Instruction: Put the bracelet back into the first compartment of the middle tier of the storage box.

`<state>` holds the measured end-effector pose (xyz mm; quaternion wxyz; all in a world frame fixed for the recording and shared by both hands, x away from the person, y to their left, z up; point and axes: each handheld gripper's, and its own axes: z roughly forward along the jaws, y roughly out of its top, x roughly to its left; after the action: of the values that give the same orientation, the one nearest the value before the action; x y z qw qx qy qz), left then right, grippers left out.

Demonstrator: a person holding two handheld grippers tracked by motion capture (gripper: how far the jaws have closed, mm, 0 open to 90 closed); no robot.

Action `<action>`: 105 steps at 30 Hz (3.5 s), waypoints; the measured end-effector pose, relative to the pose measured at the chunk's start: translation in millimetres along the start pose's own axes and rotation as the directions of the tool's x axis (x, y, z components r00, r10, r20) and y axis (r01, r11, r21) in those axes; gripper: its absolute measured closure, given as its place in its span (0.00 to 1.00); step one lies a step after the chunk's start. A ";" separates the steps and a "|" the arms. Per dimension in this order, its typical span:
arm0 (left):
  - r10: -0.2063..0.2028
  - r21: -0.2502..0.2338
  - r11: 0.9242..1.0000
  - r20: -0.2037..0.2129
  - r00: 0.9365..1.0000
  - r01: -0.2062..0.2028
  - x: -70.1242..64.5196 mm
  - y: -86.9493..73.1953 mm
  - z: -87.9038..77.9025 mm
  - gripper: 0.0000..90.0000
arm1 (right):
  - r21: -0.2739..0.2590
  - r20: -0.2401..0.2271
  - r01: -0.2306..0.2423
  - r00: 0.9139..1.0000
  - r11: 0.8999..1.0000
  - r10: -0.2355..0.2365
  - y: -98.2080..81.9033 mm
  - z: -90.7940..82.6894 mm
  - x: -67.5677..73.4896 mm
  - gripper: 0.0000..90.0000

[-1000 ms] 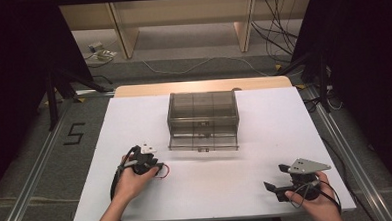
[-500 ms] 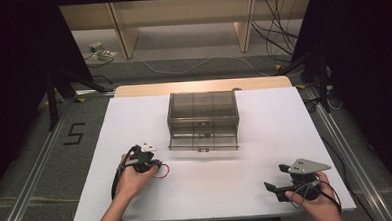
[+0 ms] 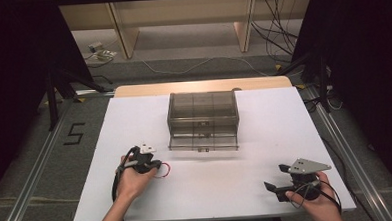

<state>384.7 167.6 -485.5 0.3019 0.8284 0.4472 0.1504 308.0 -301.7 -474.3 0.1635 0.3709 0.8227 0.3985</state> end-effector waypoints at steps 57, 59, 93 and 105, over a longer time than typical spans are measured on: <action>0.023 -0.130 0.991 0.052 0.998 -0.016 -21.4 9.7 -33.0 0.97 | 0.001 0.000 0.001 1.000 1.000 -0.001 -0.1 -0.3 0.3 0.19; 0.027 -0.133 0.991 0.053 0.998 -0.020 -22.2 10.5 -33.9 0.97 | 0.001 0.000 0.001 1.000 1.000 -0.001 -0.1 -0.3 0.3 0.19; 0.065 -0.195 0.980 0.082 0.995 -0.048 -43.3 30.5 -41.8 0.97 | 0.001 -0.001 -0.004 1.000 1.000 0.004 -0.1 1.2 0.0 0.19; 0.076 -0.207 0.977 0.082 0.994 -0.058 -48.7 39.1 -40.7 0.97 | 0.006 0.003 -0.007 1.000 1.000 0.007 0.0 0.5 0.0 0.19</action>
<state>362.0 125.6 -428.2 0.3999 0.8134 0.3872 0.1686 308.3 -301.4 -474.7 0.1621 0.3746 0.8225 0.3960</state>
